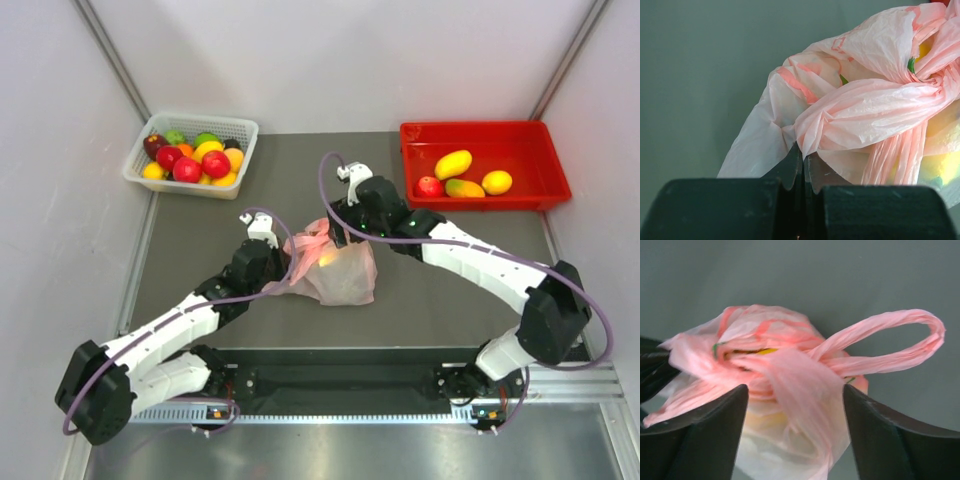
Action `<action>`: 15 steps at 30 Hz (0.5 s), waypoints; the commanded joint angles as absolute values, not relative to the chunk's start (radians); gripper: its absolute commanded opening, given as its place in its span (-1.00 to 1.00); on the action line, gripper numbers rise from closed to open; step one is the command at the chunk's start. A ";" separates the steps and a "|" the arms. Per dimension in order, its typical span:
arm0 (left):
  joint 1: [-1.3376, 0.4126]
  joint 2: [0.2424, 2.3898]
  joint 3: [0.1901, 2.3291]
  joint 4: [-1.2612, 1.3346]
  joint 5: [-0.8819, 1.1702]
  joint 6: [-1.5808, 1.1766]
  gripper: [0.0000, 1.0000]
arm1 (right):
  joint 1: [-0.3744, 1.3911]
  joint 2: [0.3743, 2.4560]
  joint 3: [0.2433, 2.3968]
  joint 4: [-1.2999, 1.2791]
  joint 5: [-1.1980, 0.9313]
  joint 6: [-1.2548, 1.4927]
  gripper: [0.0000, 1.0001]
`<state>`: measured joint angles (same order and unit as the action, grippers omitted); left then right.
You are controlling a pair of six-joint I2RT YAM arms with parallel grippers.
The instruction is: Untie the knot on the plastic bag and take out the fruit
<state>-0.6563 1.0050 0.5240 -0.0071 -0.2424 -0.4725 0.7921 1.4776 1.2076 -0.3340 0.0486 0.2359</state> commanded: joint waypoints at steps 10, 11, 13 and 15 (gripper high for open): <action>-0.652 0.965 0.534 0.005 -0.275 -0.463 -1.00 | 0.802 1.520 1.282 -0.379 0.429 0.302 -0.80; -0.652 0.966 0.534 0.005 -0.278 -0.463 -1.00 | 0.804 1.508 1.276 -0.377 0.452 0.317 -0.89; -0.653 0.968 0.531 0.005 -0.287 -0.466 -1.00 | 0.802 1.462 1.256 -0.383 0.517 0.334 -0.99; -0.653 0.979 0.534 0.009 -0.291 -0.469 -1.00 | 0.801 1.410 1.236 -0.380 0.563 0.354 -1.00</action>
<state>-0.6563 0.9821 0.5240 -0.0029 -0.2550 -0.4725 0.8005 1.5227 1.2301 -0.3756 0.3912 0.3180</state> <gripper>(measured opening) 0.014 0.010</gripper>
